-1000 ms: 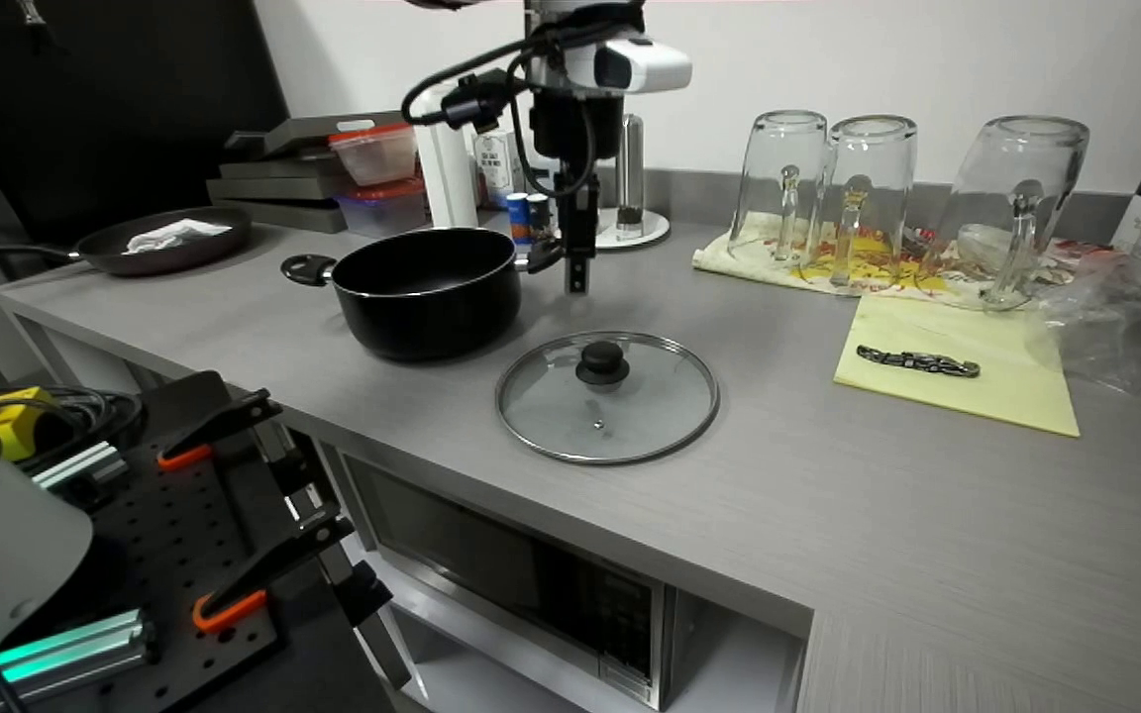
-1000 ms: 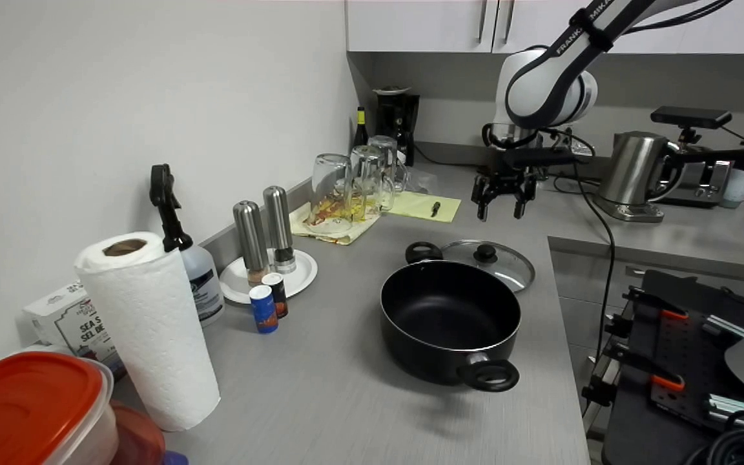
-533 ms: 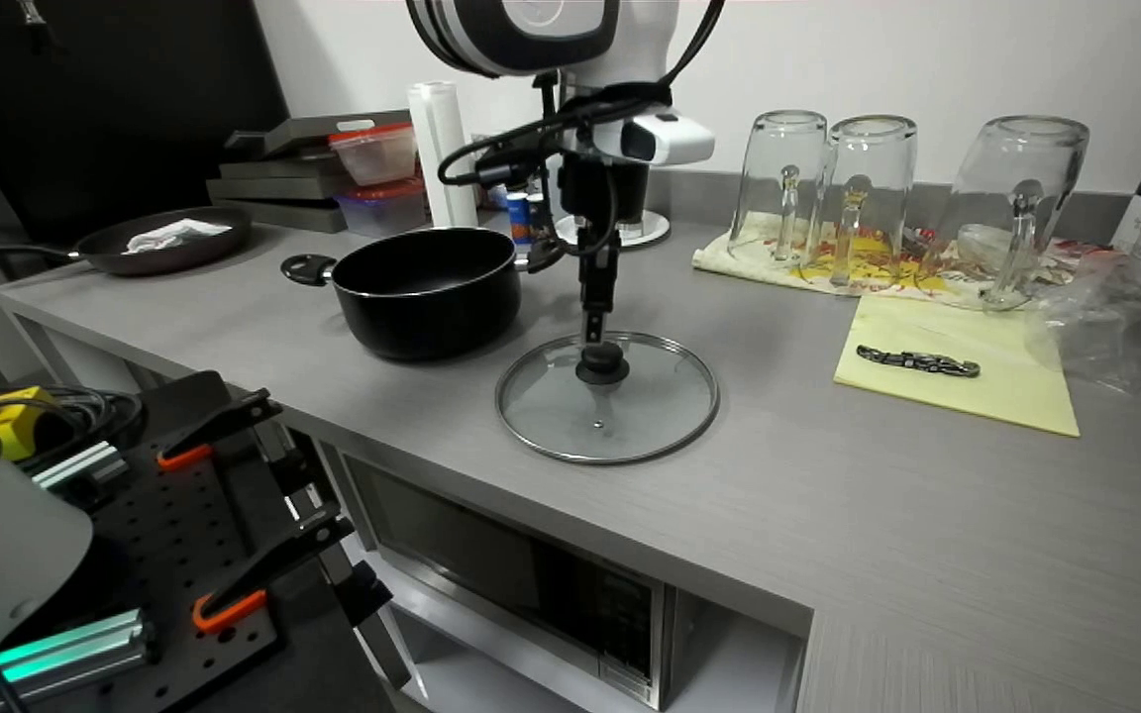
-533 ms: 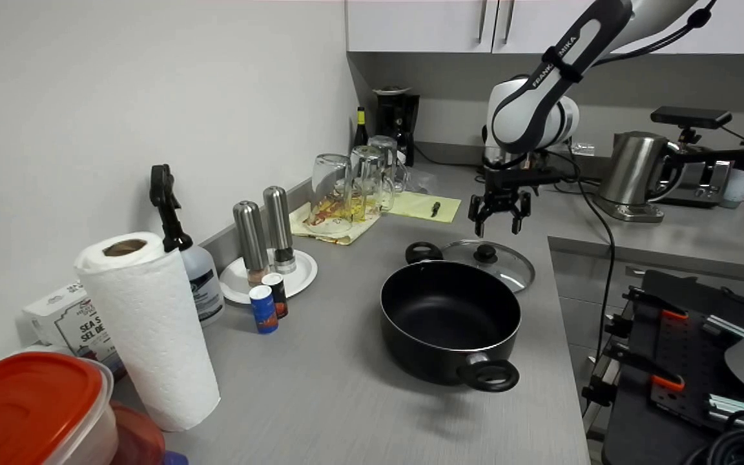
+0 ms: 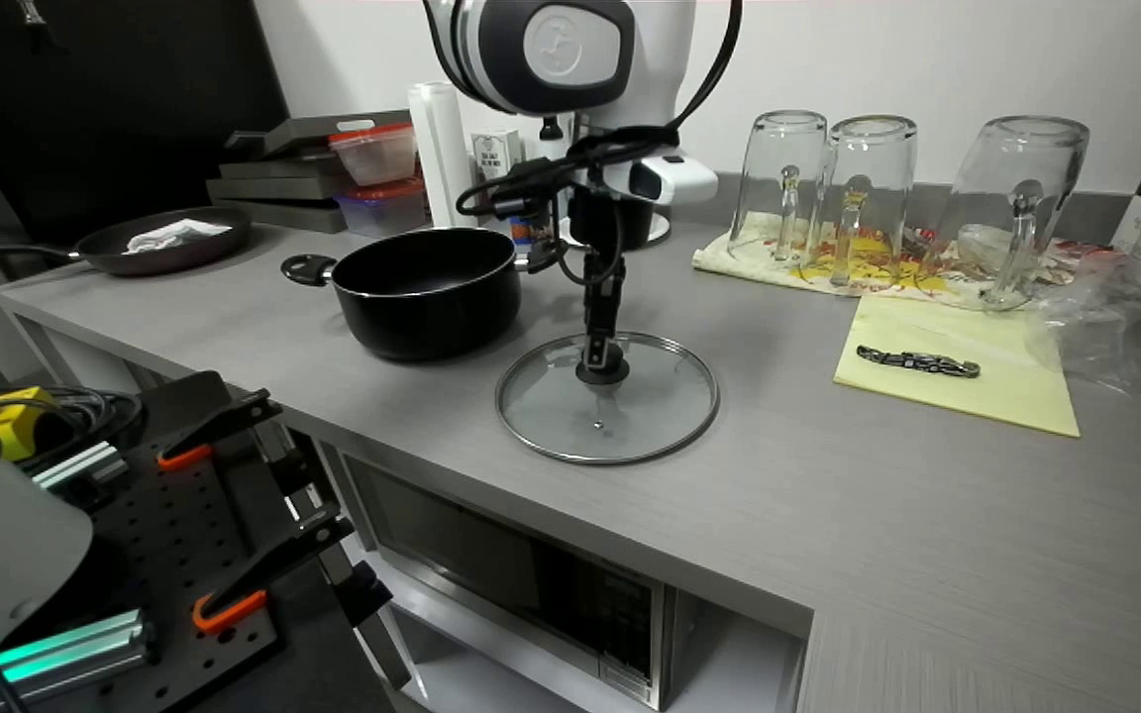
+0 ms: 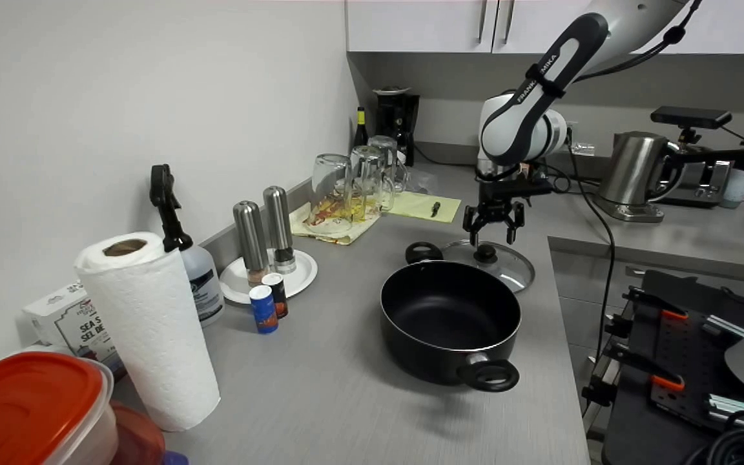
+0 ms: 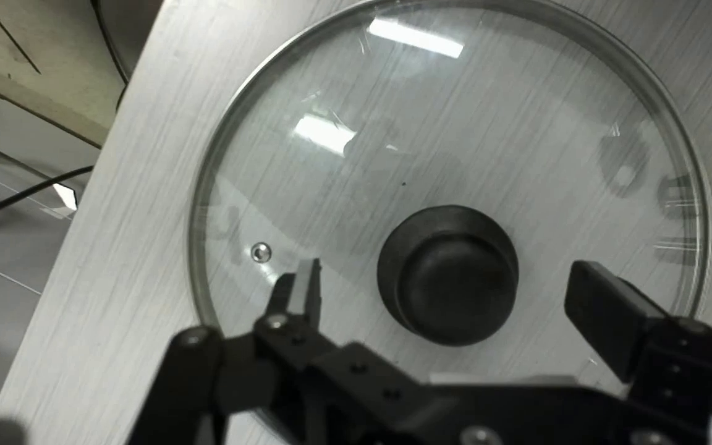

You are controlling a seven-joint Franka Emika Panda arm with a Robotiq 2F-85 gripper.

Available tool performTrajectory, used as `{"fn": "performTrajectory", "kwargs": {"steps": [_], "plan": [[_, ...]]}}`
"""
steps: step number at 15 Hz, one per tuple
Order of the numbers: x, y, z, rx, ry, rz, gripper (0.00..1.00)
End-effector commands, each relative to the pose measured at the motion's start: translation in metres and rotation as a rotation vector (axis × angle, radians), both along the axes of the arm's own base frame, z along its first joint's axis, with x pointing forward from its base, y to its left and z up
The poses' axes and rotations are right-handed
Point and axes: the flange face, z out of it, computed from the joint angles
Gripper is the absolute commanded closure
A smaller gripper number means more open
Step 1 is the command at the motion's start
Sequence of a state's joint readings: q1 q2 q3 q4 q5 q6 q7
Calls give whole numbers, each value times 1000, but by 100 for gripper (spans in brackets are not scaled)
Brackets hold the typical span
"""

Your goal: Put the glass lid on the black pot

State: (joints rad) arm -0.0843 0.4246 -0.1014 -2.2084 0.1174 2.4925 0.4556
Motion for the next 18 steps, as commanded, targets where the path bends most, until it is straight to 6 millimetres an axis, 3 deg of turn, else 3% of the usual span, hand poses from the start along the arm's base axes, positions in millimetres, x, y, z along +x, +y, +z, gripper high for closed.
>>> {"fn": "performTrajectory", "kwargs": {"steps": [1,6,7,9,13,15,18], "plan": [[12,-4,-14,6,-7,-31,0],[19,-11,-26,18,-2,-62,0],[20,-12,-26,20,-2,-67,25],[22,-12,-27,22,-5,-70,33],[24,-12,-24,27,-10,-78,65],[26,-12,-20,32,-16,-78,75],[25,-11,-15,35,-17,-80,75]]}}
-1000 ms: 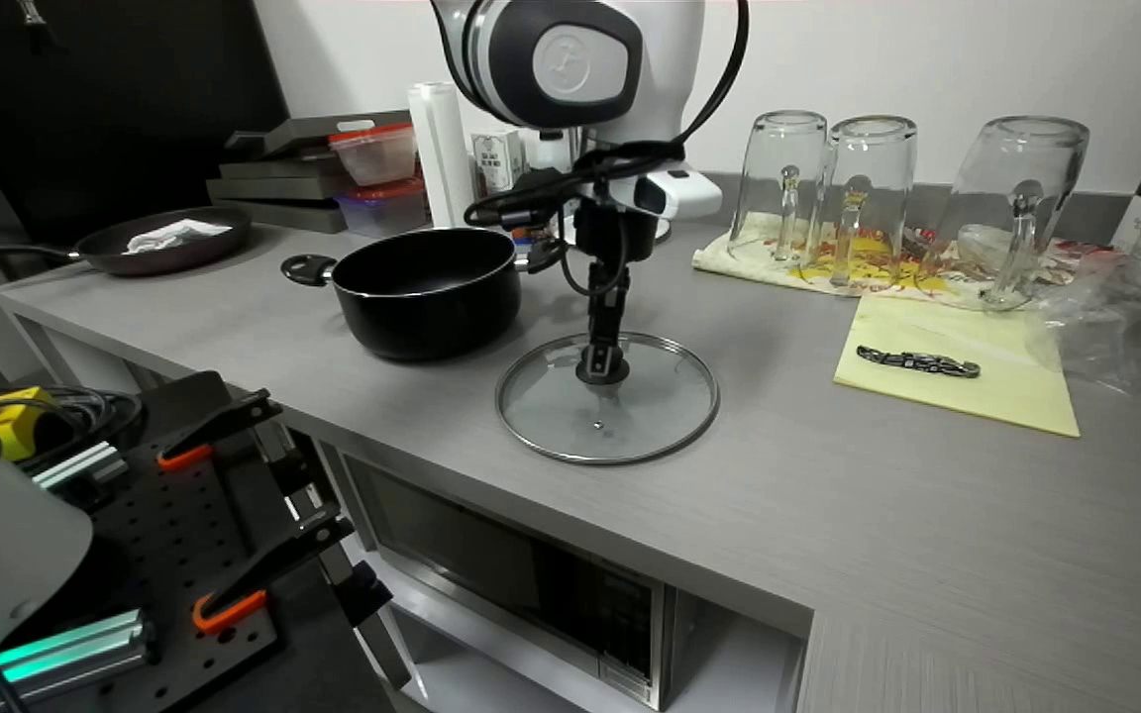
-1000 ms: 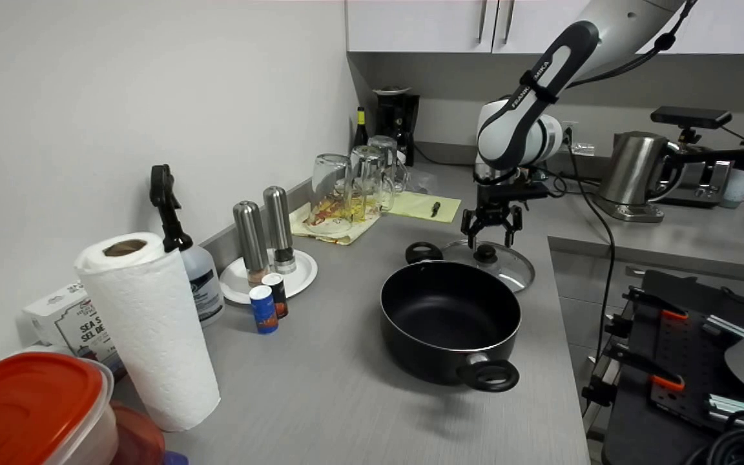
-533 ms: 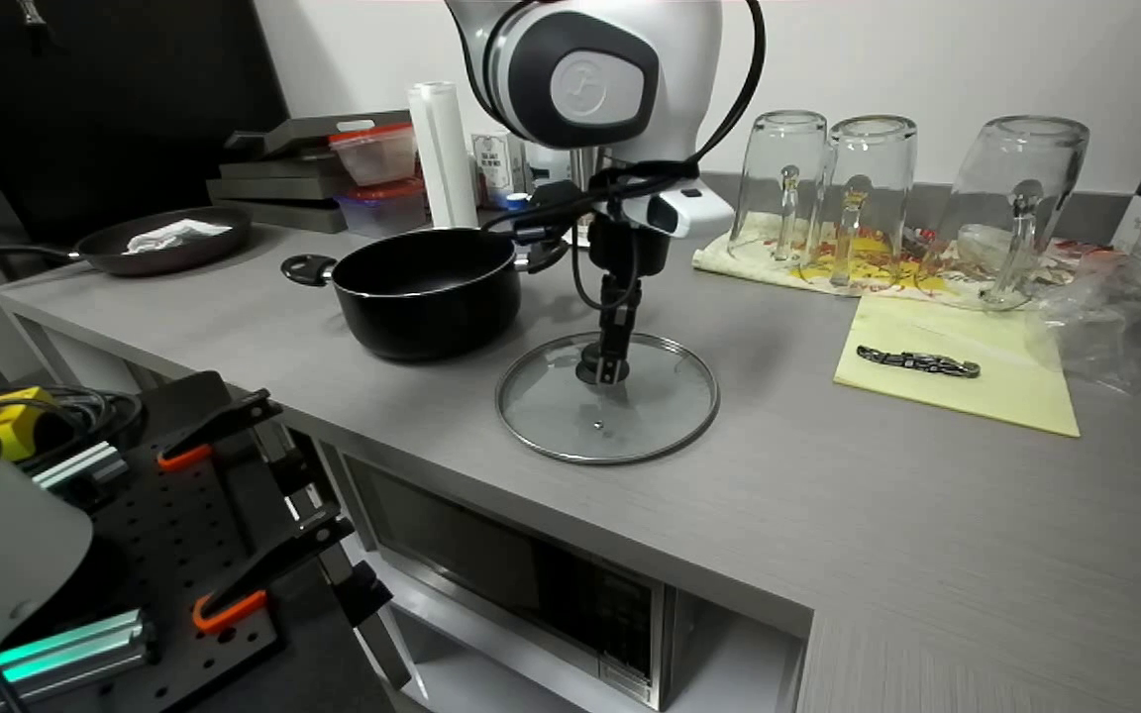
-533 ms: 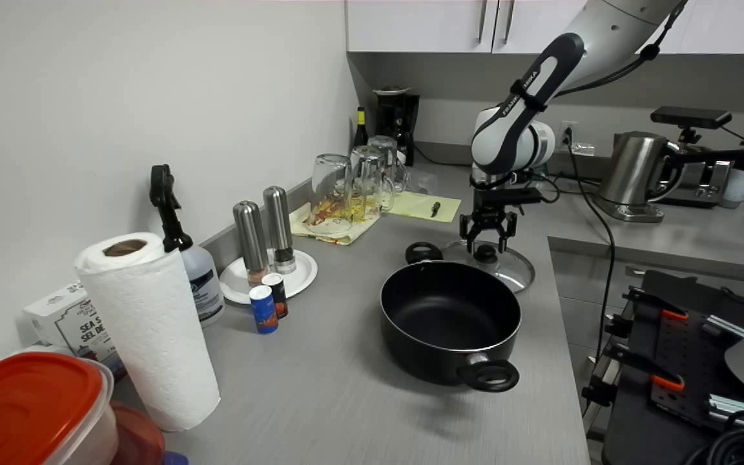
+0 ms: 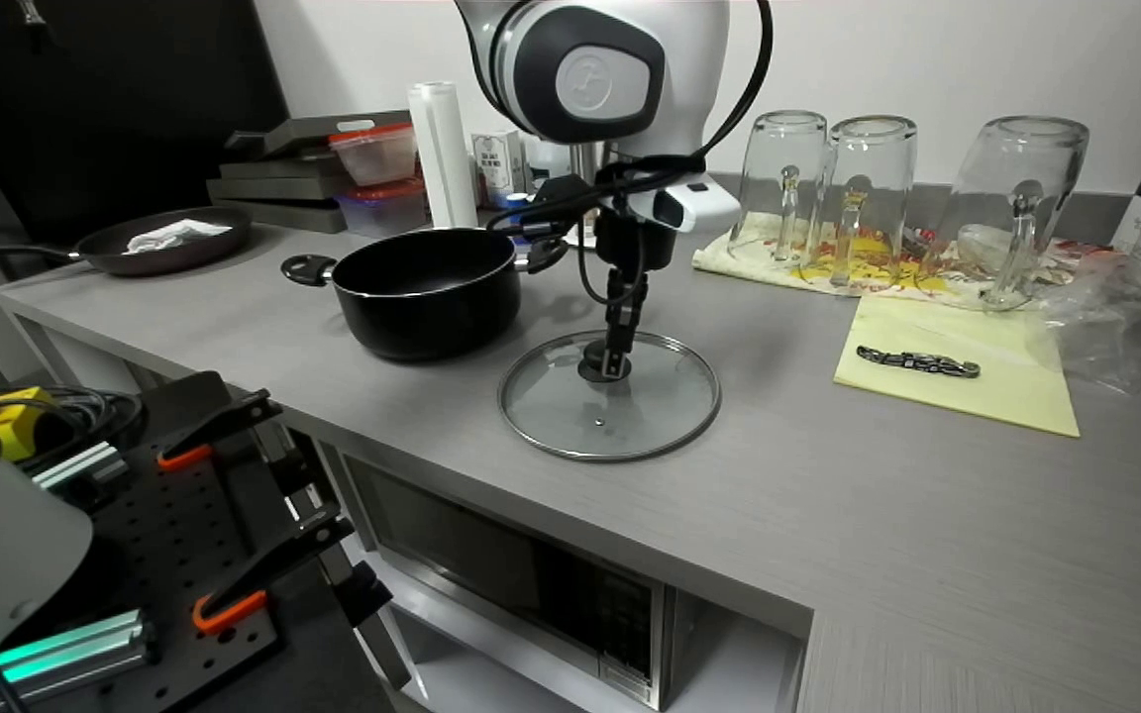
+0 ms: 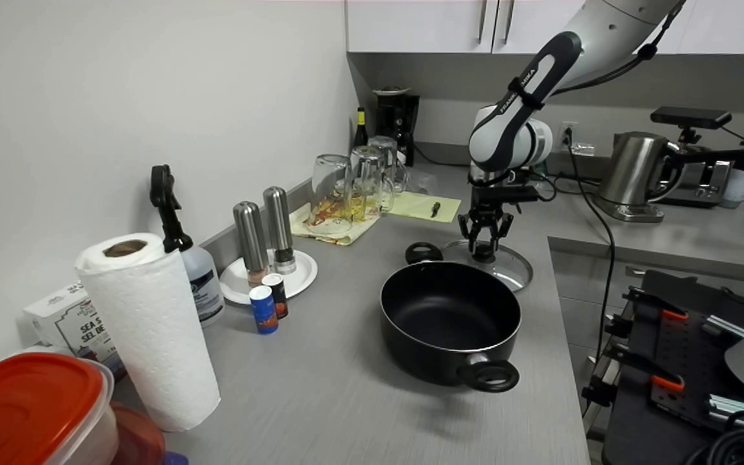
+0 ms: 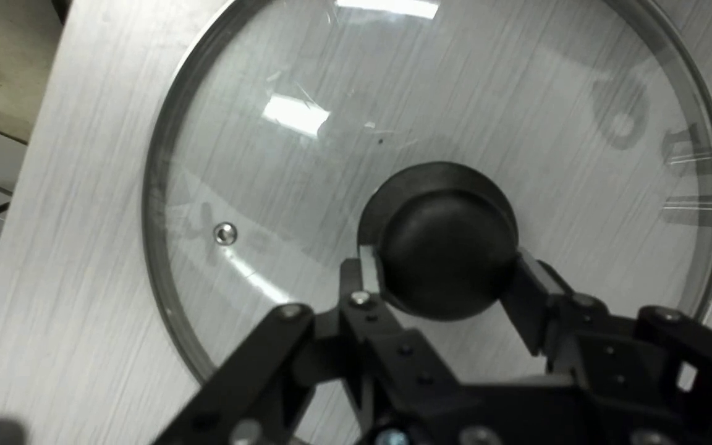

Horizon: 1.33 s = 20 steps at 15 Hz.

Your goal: Put the glass lid on the black pot

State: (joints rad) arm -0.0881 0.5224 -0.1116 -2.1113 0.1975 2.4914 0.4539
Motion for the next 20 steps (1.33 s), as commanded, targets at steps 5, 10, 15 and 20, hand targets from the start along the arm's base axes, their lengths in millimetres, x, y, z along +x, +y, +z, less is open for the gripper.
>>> {"fn": "performTrajectory", "kwargs": {"steps": [5,10,15,20], "plan": [[-2,-5,36,-12,-36,-2,75],[-7,-16,97,-60,-107,20,75],[-16,4,153,-92,-151,123,75],[-28,61,198,-99,-141,282,75]]}}
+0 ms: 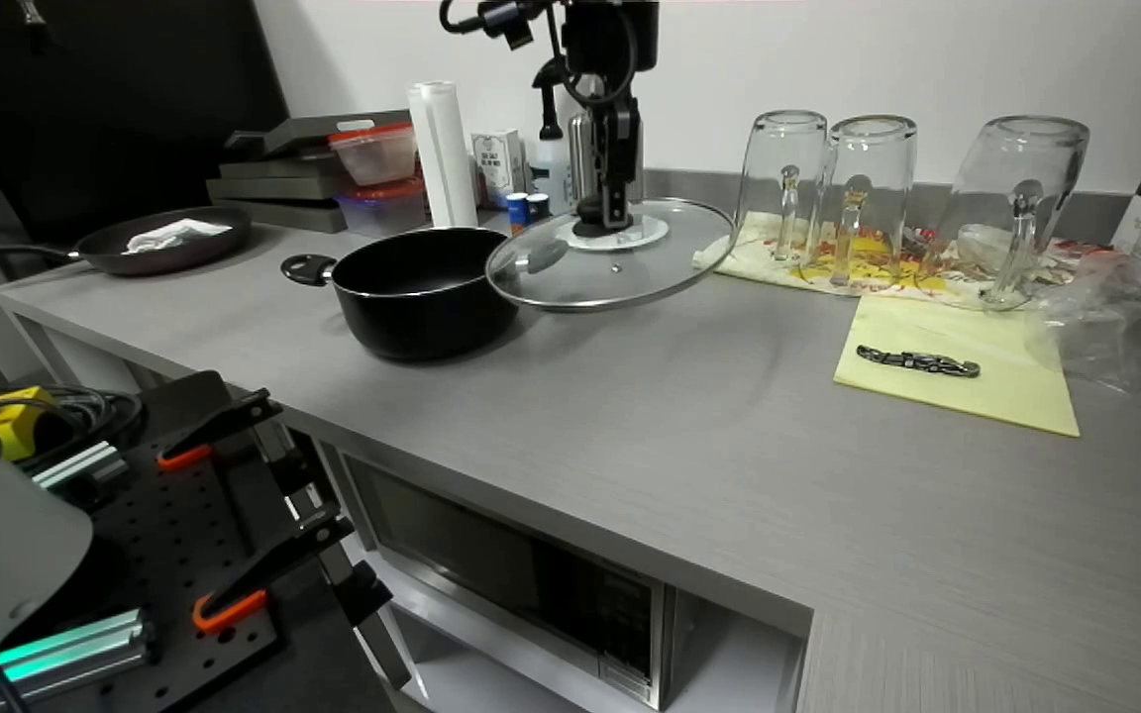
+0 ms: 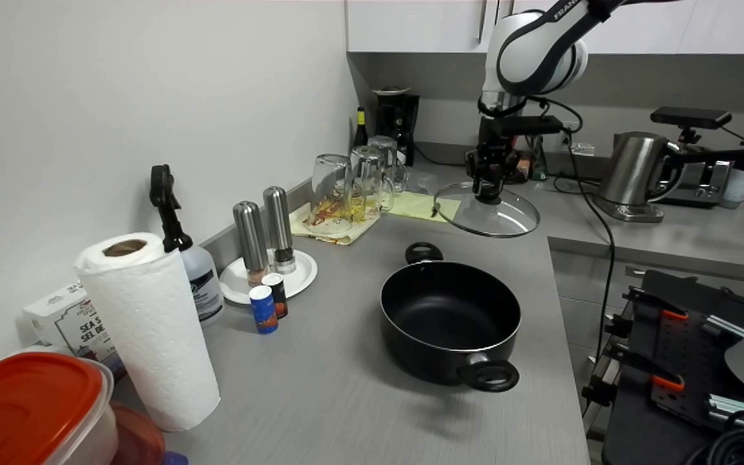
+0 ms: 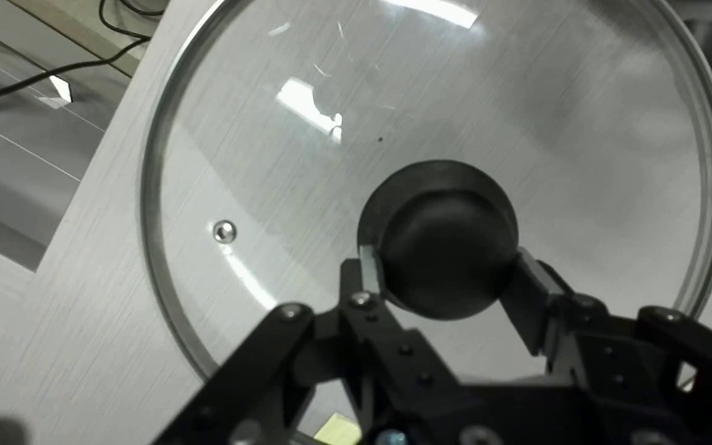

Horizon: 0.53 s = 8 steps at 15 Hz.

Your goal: Put the glass lid on the black pot

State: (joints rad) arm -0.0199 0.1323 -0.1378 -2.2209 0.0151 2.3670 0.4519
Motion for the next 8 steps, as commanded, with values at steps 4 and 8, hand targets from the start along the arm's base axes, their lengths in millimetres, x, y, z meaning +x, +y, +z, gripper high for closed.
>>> {"fn": "performTrajectory", "kwargs": {"steps": [4,8], "plan": [[-26,86,53,-35,5,216,75],[-36,138,51,-48,25,325,75]]}}
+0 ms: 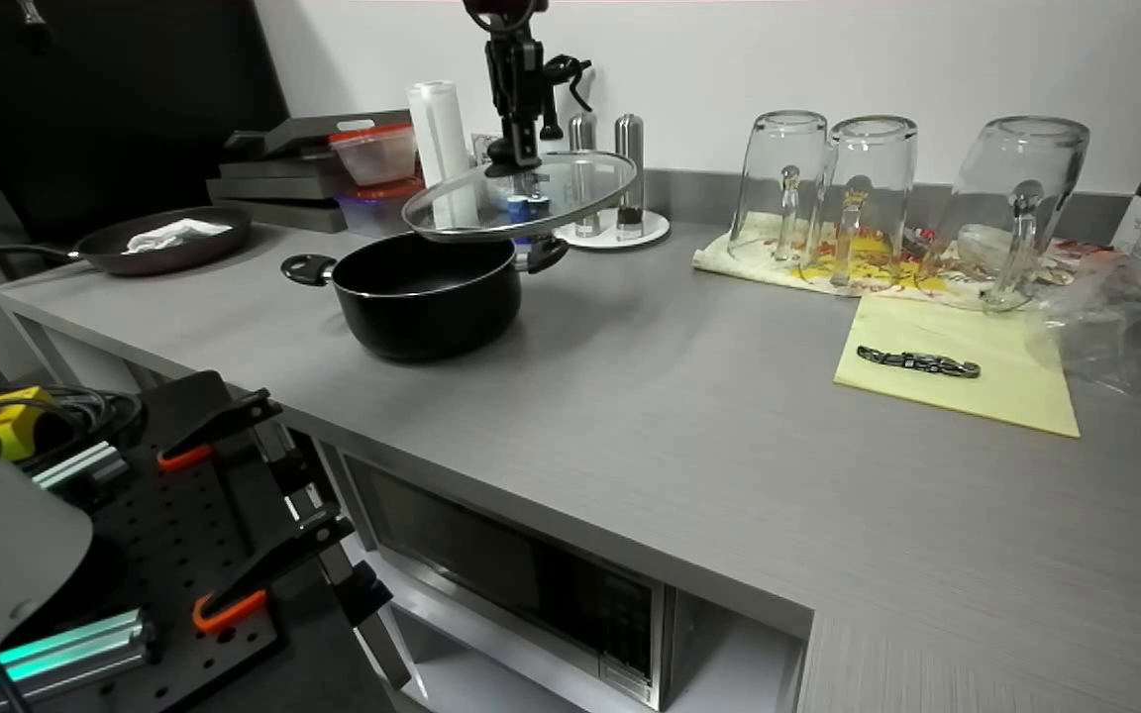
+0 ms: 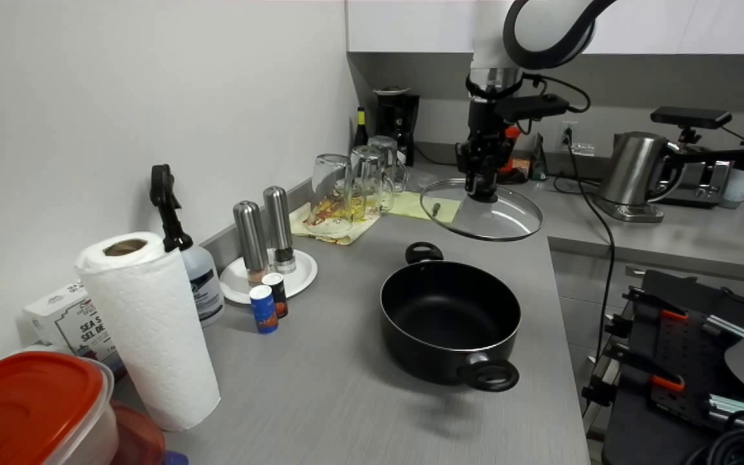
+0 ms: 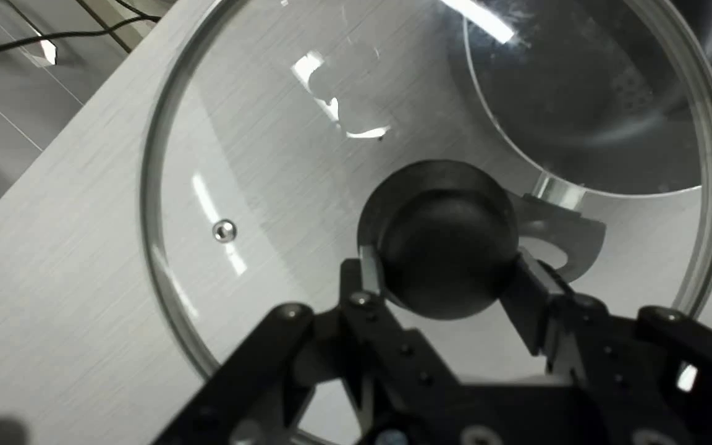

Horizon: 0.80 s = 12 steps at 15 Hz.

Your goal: Put the glass lid on the black pot

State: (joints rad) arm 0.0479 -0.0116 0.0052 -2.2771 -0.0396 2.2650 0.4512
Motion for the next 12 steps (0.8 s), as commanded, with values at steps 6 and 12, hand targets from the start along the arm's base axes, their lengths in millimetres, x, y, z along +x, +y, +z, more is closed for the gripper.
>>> {"fn": "performTrajectory", "kwargs": {"steps": [6,12], "plan": [[-28,86,-11,-48,39,211,75],[-41,136,-31,-87,61,338,75]]}}
